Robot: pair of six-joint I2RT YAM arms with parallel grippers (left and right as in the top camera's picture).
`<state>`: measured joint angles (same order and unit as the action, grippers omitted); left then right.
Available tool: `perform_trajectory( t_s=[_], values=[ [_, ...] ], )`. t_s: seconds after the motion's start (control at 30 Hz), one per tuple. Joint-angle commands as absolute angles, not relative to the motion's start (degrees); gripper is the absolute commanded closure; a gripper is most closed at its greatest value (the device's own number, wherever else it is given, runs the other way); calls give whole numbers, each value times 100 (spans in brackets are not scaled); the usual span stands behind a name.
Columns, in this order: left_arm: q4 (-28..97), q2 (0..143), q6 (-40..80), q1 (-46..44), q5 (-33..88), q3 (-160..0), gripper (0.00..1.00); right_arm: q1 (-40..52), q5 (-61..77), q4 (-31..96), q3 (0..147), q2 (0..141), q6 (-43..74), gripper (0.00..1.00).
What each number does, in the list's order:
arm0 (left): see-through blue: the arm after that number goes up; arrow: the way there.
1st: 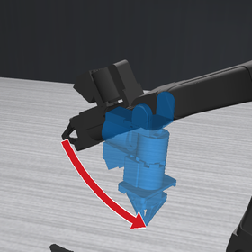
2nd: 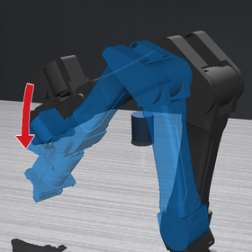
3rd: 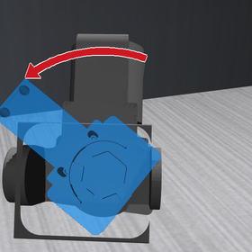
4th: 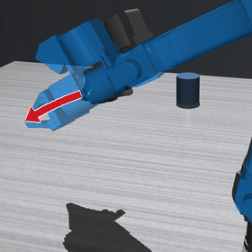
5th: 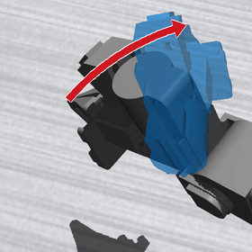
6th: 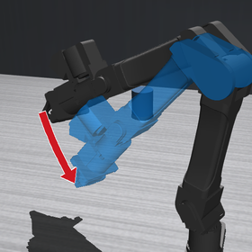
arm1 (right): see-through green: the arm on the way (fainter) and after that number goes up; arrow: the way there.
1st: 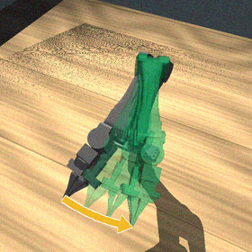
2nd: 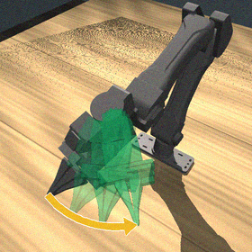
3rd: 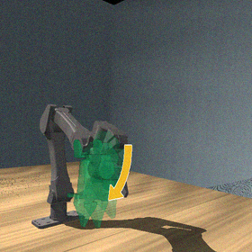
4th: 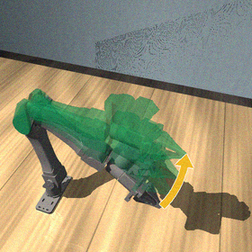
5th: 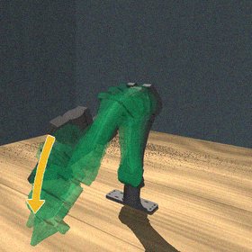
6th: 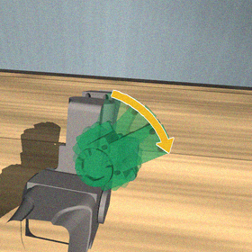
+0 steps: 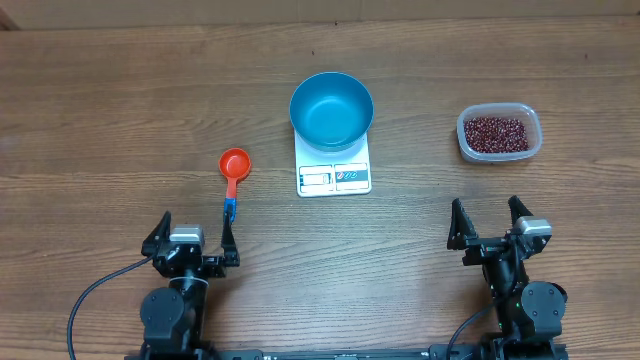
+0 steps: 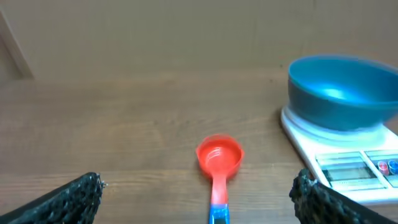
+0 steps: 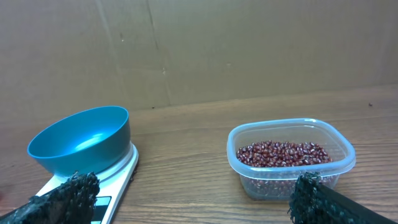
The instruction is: Scoop item into bowl and weigh 150g on scale
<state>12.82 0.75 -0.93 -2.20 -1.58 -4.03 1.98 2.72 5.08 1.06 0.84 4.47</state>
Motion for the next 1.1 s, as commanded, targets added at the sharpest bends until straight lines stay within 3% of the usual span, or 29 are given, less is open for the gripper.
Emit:
perform_trajectory(
  t_s=[0.0, 0.5, 1.07],
  values=[
    [1879, 34, -54, -187, -62, -930, 0, 242, 244, 467, 45, 19, 471, 0],
    [3389, 462, -126, -189, -318, -2510, 1, 242, 242, 467, 45, 19, 471, 0],
    [4379, 3417, -126, -189, -311, -4591, 1, 242, 244, 467, 45, 19, 471, 0]
  ],
)
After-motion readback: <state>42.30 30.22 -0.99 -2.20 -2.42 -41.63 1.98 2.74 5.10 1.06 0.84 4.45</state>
